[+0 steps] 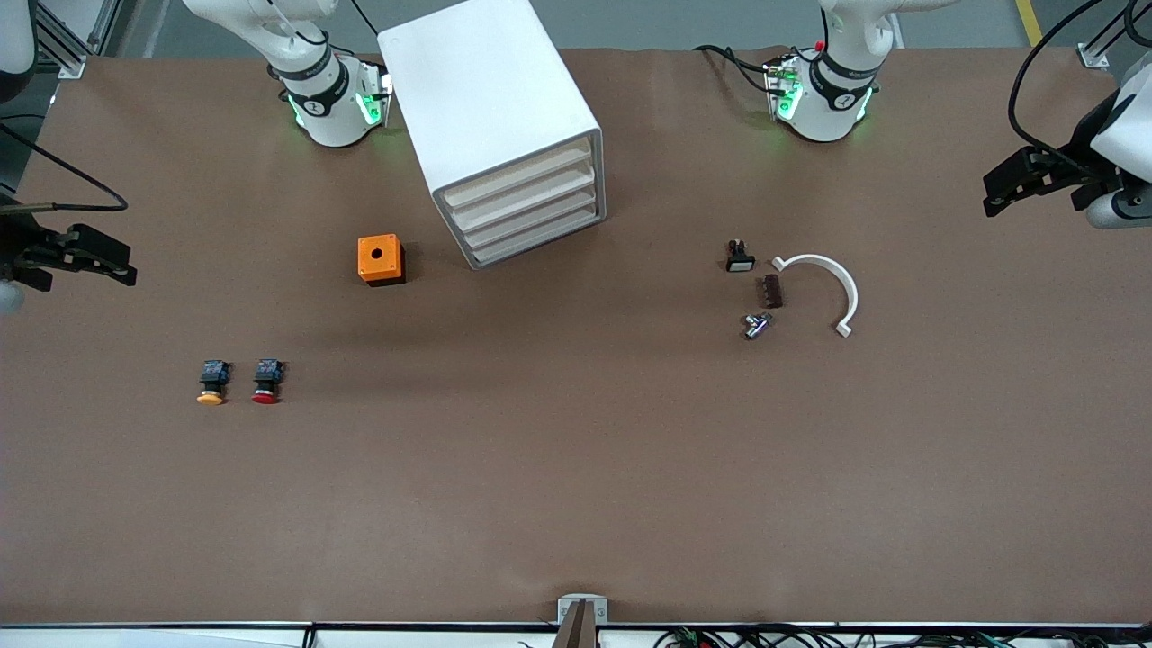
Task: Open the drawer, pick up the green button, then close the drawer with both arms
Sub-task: 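Move the left gripper toward the white drawer cabinet, then grasp the drawer front with the left gripper, then pull the drawer open with the left gripper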
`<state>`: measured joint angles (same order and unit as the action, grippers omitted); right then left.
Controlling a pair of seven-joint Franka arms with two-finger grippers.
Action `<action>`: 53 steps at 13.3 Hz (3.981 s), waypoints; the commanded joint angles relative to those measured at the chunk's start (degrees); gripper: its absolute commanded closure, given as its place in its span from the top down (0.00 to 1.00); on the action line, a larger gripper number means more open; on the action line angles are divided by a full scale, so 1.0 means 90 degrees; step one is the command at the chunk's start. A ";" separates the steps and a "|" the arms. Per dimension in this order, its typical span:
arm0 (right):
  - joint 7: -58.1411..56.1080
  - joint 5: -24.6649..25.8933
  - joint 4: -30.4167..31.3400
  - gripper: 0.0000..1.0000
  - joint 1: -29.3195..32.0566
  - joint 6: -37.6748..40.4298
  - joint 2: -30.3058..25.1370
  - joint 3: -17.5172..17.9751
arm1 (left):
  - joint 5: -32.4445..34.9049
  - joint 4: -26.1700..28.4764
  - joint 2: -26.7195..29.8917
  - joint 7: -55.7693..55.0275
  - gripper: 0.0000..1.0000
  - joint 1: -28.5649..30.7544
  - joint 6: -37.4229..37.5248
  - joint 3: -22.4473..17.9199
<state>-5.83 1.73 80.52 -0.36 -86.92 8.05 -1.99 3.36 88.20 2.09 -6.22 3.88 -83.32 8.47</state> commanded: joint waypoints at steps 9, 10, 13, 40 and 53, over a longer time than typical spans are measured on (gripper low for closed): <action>-0.0074 -0.0036 -0.0178 1.00 0.0079 0.0097 0.0072 0.0075 | -0.0032 -0.0268 -0.0923 0.0193 1.00 -0.0166 0.0001 0.0161; -0.0074 -0.0036 -0.0168 1.00 0.0079 0.0097 0.0072 0.0075 | -0.0032 -0.0288 -0.1216 0.0184 1.00 -0.0235 -0.0174 0.0191; -0.0074 -0.0036 -0.0178 1.00 0.0079 0.0097 0.0072 0.0075 | -0.0400 -0.0230 -0.2181 0.0018 1.00 -0.0314 -0.0954 0.0298; -0.0074 -0.0016 -0.0178 1.00 0.0060 0.0097 0.0072 0.0075 | -0.6280 -0.0884 -0.5896 -1.3575 0.77 -0.3535 -0.2285 0.0308; -0.0074 -0.0036 -0.0168 1.00 0.0060 0.0097 0.0072 0.0085 | -0.6341 -0.0864 -0.6150 -1.4192 0.68 -0.3985 -0.1240 0.0269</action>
<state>-5.94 1.73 80.24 -0.36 -86.88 8.15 -1.73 -53.76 81.18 -51.86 -134.04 -32.09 -95.52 10.95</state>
